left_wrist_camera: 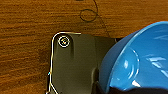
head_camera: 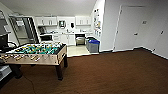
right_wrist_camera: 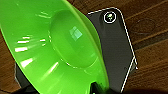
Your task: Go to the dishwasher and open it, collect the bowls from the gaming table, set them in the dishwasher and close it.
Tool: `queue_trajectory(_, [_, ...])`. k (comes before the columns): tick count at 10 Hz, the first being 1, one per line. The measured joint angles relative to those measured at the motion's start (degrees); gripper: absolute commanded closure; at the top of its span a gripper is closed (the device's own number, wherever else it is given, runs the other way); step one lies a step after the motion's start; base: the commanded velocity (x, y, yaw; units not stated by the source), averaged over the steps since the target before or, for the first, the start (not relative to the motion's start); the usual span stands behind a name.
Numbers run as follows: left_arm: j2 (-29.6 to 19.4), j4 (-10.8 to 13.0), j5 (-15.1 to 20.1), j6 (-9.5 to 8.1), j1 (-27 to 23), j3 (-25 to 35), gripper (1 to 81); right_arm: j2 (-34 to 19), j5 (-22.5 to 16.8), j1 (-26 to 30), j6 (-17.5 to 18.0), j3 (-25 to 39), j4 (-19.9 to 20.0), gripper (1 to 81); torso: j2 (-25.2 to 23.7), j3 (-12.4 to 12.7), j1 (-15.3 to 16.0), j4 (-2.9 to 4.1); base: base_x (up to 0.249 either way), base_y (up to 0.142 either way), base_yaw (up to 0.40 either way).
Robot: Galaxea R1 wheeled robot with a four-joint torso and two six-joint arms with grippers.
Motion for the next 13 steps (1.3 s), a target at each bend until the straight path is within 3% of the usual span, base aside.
queue_trajectory(13, [0.3, 0.1, -0.2, 0.05, 0.4, 0.0, 81.1, 0.0, 0.4, -0.2, 0.0, 0.0, -0.1, 81.1, 0.0, 0.0, 0.0, 0.00, 0.145, 0.000, 0.000])
